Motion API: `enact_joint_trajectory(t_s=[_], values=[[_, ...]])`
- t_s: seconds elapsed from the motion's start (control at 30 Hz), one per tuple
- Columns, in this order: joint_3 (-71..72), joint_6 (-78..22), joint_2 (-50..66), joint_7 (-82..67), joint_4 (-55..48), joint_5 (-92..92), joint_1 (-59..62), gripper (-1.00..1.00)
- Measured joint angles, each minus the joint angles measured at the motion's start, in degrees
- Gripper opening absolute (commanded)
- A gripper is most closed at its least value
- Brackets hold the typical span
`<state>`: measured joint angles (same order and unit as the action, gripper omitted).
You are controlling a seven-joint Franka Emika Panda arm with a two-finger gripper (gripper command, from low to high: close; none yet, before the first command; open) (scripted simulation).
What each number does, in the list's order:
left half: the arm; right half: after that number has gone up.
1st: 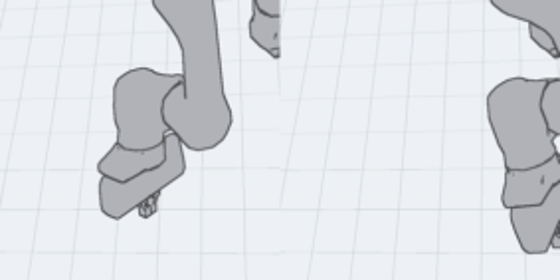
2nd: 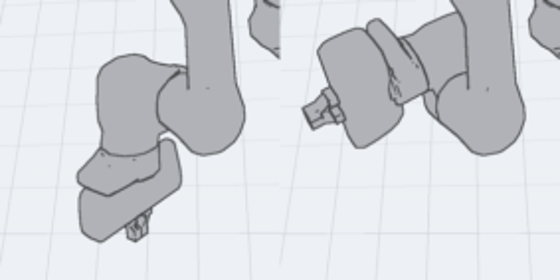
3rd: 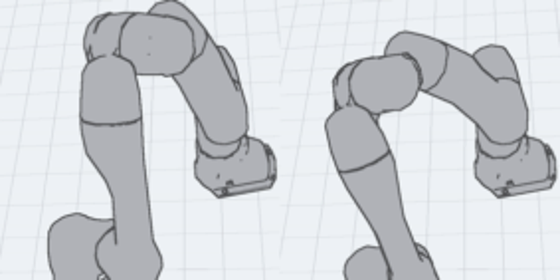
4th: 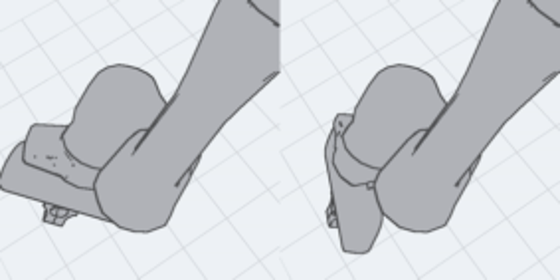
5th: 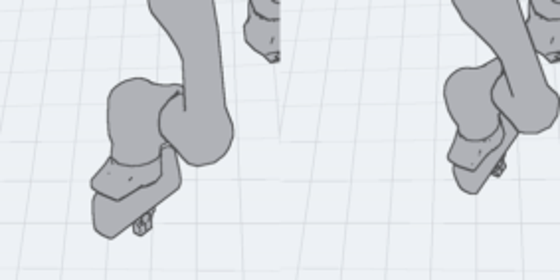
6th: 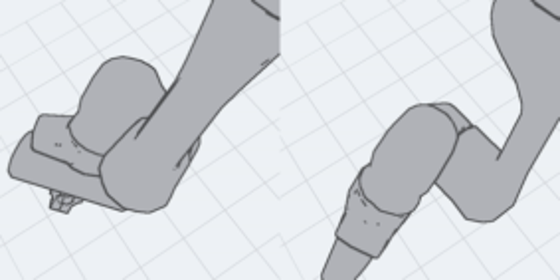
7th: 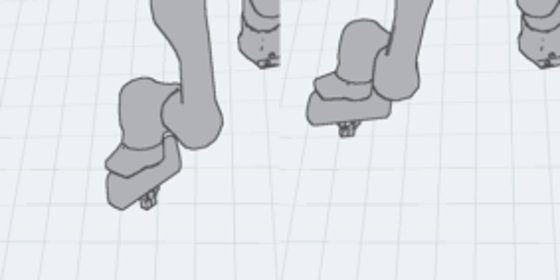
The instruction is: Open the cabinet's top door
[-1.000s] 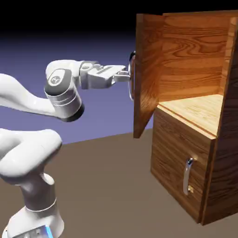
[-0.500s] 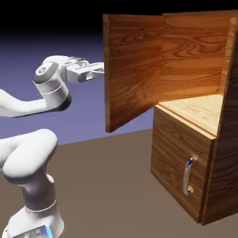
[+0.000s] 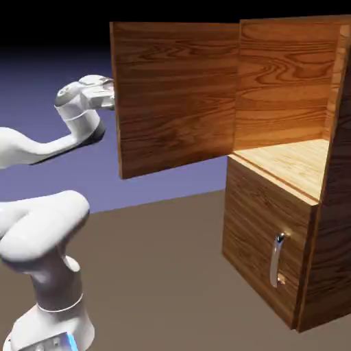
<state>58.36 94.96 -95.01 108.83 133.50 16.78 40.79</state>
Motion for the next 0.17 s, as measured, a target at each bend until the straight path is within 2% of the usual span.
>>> enact_joint_trajectory(t_s=[0.1, 0.13, 0.17], values=[[1.4, -6.19, 0.52, -0.39, -6.16, -0.53, 4.08, -1.0], [1.64, -7.38, 0.63, -0.5, -7.37, -0.61, 4.89, 1.0], [1.64, -7.44, 0.63, -0.5, -7.38, -0.56, 4.89, 1.0]])
